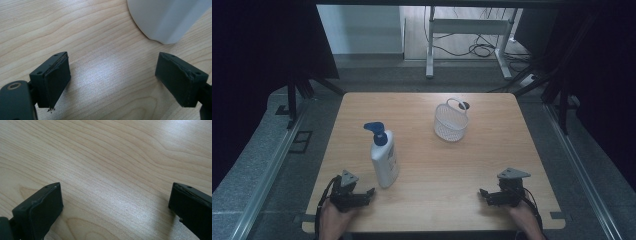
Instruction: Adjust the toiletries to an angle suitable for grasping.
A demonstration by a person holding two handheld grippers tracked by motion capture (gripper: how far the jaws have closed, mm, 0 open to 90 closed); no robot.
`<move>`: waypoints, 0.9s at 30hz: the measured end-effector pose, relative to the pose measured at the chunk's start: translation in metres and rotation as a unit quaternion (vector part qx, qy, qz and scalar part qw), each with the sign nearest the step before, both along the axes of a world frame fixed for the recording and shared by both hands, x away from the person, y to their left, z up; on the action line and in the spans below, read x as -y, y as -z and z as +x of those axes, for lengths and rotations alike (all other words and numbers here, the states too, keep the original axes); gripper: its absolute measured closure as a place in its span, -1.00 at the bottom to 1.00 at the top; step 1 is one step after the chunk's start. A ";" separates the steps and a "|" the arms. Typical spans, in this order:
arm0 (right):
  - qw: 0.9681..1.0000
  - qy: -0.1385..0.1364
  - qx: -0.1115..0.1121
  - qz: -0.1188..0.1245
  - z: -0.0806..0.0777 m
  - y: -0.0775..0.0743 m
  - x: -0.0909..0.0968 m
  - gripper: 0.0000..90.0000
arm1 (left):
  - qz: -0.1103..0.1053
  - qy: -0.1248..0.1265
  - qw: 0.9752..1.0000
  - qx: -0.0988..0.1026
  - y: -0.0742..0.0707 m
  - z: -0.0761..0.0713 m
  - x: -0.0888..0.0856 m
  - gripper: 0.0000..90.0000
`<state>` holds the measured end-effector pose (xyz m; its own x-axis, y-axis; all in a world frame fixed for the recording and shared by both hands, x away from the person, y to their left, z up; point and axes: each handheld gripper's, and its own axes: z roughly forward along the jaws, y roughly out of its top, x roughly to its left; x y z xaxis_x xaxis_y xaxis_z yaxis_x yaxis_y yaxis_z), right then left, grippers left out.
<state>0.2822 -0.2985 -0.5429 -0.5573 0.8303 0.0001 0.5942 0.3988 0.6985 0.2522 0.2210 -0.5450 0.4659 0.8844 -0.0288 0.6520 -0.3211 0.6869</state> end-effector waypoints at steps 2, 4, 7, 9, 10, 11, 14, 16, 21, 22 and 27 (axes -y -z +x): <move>1.000 0.000 0.000 0.000 0.000 0.000 0.000 -1.00 | -0.001 0.002 1.000 0.000 0.000 0.001 -0.001 -0.73; 1.000 0.000 0.000 0.000 0.000 0.000 0.000 -1.00 | -0.001 0.002 1.000 0.000 0.000 0.001 -0.001 -0.73; 1.000 0.001 0.000 0.000 0.000 0.000 0.000 -1.00 | 0.000 0.001 1.000 0.000 0.000 0.002 -0.001 -0.73; 1.000 0.002 0.000 0.000 0.000 0.000 0.000 -1.00 | 0.000 0.000 1.000 0.000 0.000 0.002 -0.001 -0.73; 1.000 0.002 0.000 0.000 0.000 0.000 0.000 -1.00 | 0.000 0.000 1.000 0.000 0.000 0.002 -0.001 -0.73; 1.000 0.002 0.000 0.000 0.000 0.000 0.000 -1.00 | 0.000 0.000 1.000 0.000 0.000 0.003 0.000 -0.73; 1.000 0.001 0.000 0.000 0.000 0.000 0.000 -1.00 | 0.000 0.000 1.000 0.000 0.000 0.003 0.000 -0.73; 1.000 0.001 0.000 0.000 0.000 0.000 0.000 -1.00 | -0.001 0.000 1.000 0.000 0.000 0.003 0.000 -0.73; 1.000 0.001 0.000 0.000 0.000 0.000 0.000 -1.00 | -0.001 0.000 1.000 0.000 0.000 0.003 0.000 -0.73; 1.000 0.001 0.000 0.000 0.000 0.000 0.000 -1.00 | -0.001 0.000 1.000 0.000 0.000 0.003 0.000 -0.73; 1.000 0.001 0.000 0.000 0.000 0.000 0.000 -1.00 | -0.001 0.006 1.000 0.000 0.000 0.003 -0.002 -0.73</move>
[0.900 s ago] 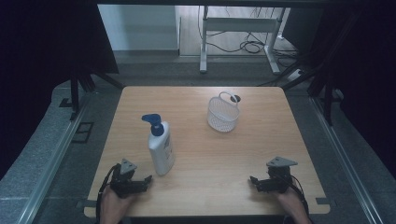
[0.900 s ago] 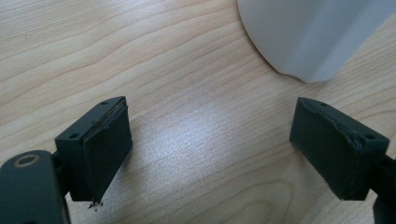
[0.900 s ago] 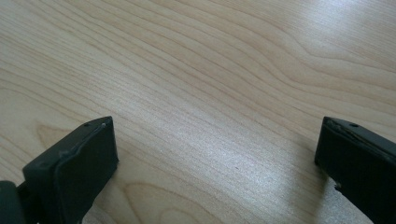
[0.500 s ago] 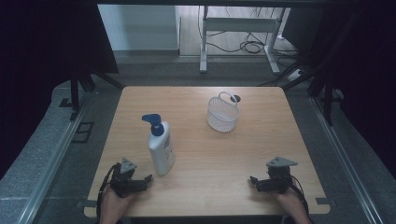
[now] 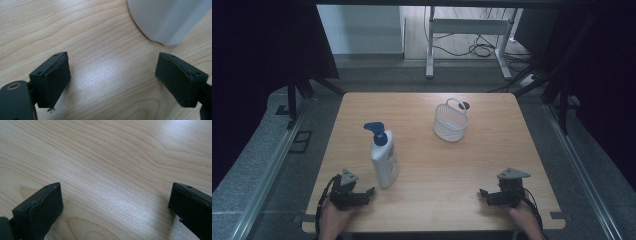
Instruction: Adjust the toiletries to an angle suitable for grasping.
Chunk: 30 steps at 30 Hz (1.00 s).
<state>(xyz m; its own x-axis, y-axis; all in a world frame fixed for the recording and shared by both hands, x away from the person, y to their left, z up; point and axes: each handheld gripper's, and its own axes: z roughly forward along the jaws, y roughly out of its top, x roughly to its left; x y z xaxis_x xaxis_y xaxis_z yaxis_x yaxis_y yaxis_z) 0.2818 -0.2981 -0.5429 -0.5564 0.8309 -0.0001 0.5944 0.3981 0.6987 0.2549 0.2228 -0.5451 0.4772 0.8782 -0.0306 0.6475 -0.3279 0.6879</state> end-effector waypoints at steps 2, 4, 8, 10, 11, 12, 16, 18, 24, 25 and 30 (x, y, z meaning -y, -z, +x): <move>1.000 0.000 0.000 0.000 0.000 0.000 0.000 -1.00 | 0.001 0.000 1.000 -0.003 -0.001 0.000 0.000 -0.73; 1.000 0.000 0.000 0.000 0.000 0.000 0.000 -1.00 | 0.002 -0.002 1.000 -0.006 -0.001 0.001 0.000 -0.71; 1.000 0.000 0.000 0.000 0.000 0.000 0.000 -1.00 | 0.003 -0.005 1.000 -0.013 -0.003 0.001 -0.001 -0.68; 1.000 0.000 0.000 0.000 0.000 0.000 0.000 -1.00 | 0.000 -0.009 1.000 -0.017 -0.004 0.001 -0.002 -0.68; 1.000 0.000 0.000 0.000 0.000 0.000 0.000 -1.00 | 0.000 -0.011 1.000 -0.019 -0.004 0.002 -0.003 -0.70; 1.000 0.000 0.000 0.000 0.000 0.000 0.000 -1.00 | 0.001 -0.012 1.000 -0.020 -0.004 0.002 -0.004 -0.71; 1.000 0.000 0.000 0.000 0.000 0.000 0.000 -1.00 | -0.003 -0.009 1.000 -0.020 -0.006 0.002 -0.006 -0.72; 1.000 0.000 0.000 0.000 0.000 0.000 0.000 -1.00 | -0.001 -0.007 1.000 -0.017 -0.008 0.002 -0.006 -0.71; 1.000 0.000 0.000 0.000 0.000 0.000 0.000 -1.00 | -0.003 -0.003 1.000 -0.013 -0.012 0.001 -0.006 -0.51; 1.000 0.000 0.000 0.000 0.000 0.000 0.000 -1.00 | -0.004 -0.005 1.000 -0.011 -0.012 0.001 -0.006 -0.46; 1.000 0.000 0.000 0.000 0.000 0.000 0.000 -1.00 | -0.012 -0.007 1.000 -0.007 -0.016 0.000 -0.008 -0.20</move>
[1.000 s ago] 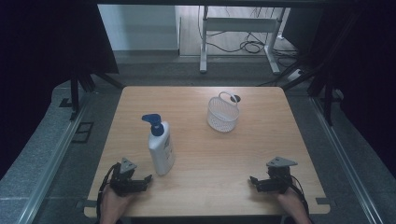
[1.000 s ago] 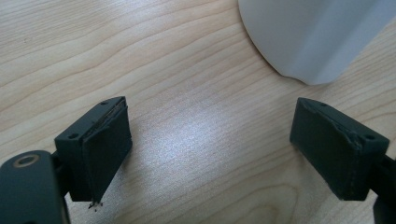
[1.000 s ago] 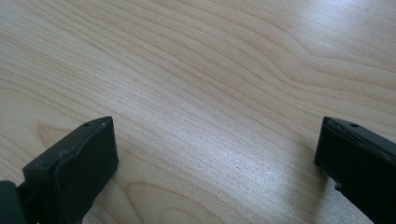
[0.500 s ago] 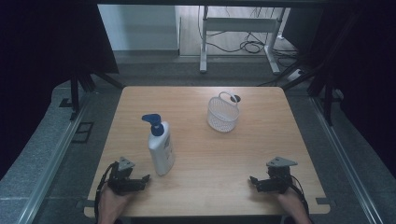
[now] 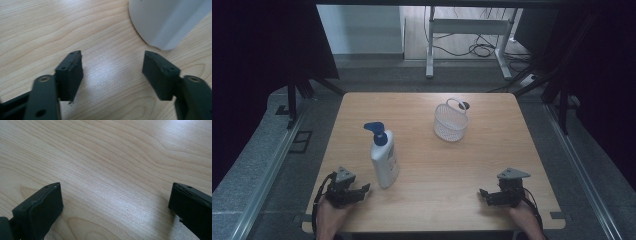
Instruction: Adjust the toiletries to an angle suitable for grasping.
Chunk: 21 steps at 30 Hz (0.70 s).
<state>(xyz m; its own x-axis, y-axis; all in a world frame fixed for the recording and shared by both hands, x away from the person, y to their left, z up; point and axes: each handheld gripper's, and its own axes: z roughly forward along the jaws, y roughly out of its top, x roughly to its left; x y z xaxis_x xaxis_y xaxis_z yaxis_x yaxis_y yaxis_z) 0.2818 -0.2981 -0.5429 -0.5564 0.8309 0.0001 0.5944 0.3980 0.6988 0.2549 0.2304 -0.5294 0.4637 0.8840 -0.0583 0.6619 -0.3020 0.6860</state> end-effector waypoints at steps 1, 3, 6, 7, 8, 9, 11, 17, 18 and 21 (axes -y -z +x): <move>1.000 0.000 0.000 0.000 0.000 0.000 0.000 -1.00 | -0.001 0.001 1.000 0.000 0.000 0.000 0.000 -0.16; 1.000 0.000 0.000 0.000 0.000 0.000 0.000 -1.00 | -0.003 0.002 1.000 0.002 -0.001 0.000 0.000 -0.06; 1.000 -0.001 0.000 0.000 0.000 0.000 0.000 -1.00 | -0.007 0.004 1.000 0.006 -0.003 0.000 0.000 0.04; 1.000 -0.001 0.000 0.000 0.000 0.000 0.000 -1.00 | -0.007 0.004 1.000 0.006 -0.003 0.000 0.000 0.07; 1.000 -0.001 0.000 0.000 0.000 0.000 0.000 -1.00 | -0.006 0.006 1.000 0.010 -0.004 0.001 0.000 0.11; 1.000 -0.001 0.000 0.000 0.000 0.000 0.000 -1.00 | -0.007 0.005 1.000 0.011 -0.004 0.002 0.000 0.14; 1.000 -0.001 0.000 0.000 0.000 0.000 -0.001 -1.00 | -0.011 0.004 1.000 0.013 -0.004 0.003 0.000 0.20; 1.000 -0.002 0.000 0.000 0.001 0.000 -0.001 -1.00 | -0.031 -0.002 0.999 0.021 -0.006 0.008 -0.003 0.38; 1.000 -0.002 0.000 0.000 0.001 0.000 -0.001 -1.00 | -0.035 -0.002 0.999 0.022 -0.006 0.009 -0.003 0.43; 1.000 -0.003 0.001 0.000 0.001 0.000 -0.001 -1.00 | -0.042 -0.002 0.999 0.024 -0.007 0.012 -0.003 0.57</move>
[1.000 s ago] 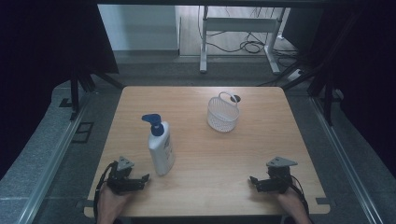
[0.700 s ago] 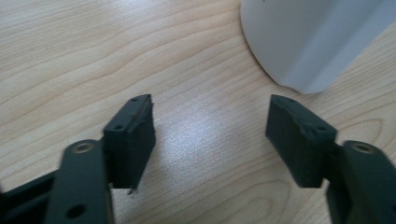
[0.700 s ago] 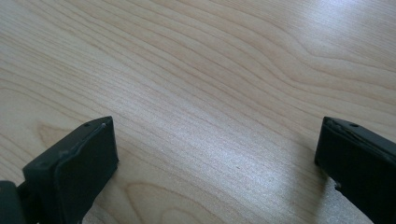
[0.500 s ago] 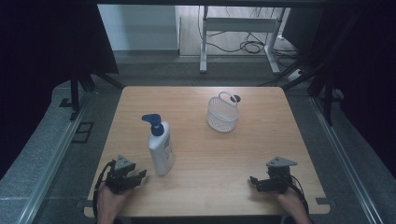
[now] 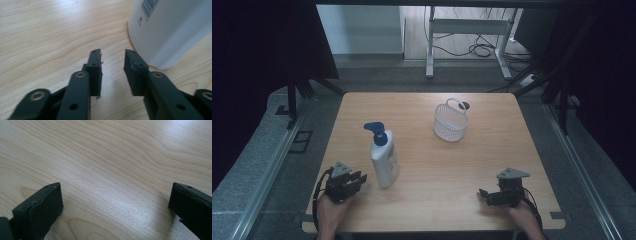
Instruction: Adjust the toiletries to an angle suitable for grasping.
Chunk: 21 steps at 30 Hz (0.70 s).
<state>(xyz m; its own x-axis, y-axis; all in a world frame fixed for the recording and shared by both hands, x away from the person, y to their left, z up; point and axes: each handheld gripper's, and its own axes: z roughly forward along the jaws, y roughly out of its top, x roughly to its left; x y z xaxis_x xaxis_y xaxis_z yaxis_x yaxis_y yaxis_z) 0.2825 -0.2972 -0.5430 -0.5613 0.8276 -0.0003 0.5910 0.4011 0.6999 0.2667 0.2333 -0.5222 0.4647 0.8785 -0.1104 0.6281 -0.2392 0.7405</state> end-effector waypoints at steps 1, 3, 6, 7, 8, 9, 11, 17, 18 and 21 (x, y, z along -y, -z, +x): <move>1.000 0.000 0.000 0.000 0.000 0.000 0.000 -1.00 | 0.000 0.000 1.000 0.000 0.000 0.000 0.000 0.63; 1.000 -0.001 0.000 0.000 0.000 0.000 0.000 -1.00 | 0.006 0.007 1.000 0.003 -0.001 0.004 0.004 0.72; 1.000 -0.001 0.000 0.000 0.000 0.000 0.000 -1.00 | 0.017 0.013 1.000 0.006 -0.001 0.008 0.011 0.87; 1.000 -0.002 0.000 0.000 0.000 0.000 0.000 -1.00 | 0.021 0.013 1.000 0.006 -0.001 0.008 0.014 0.91; 1.000 -0.002 0.000 -0.001 0.000 0.000 0.000 -1.00 | 0.024 0.013 1.000 0.006 -0.001 0.009 0.015 0.95; 1.000 -0.002 0.000 -0.001 0.000 0.000 0.000 -1.00 | 0.024 0.013 1.000 0.007 -0.001 0.010 0.017 0.97; 1.000 -0.002 0.000 0.000 0.000 0.000 0.000 -1.00 | 0.026 0.013 1.000 0.007 -0.001 0.011 0.019 0.98; 1.000 -0.003 0.000 -0.001 0.001 0.000 -0.001 -1.00 | 0.020 0.016 1.000 0.000 0.002 0.017 0.021 0.98; 1.000 -0.003 0.000 0.000 0.001 0.000 -0.001 -1.00 | 0.020 0.018 1.000 0.000 0.002 0.018 0.022 0.98; 1.000 -0.003 0.000 0.000 0.001 0.000 -0.001 -1.00 | 0.023 0.026 0.999 -0.001 0.002 0.021 0.027 0.98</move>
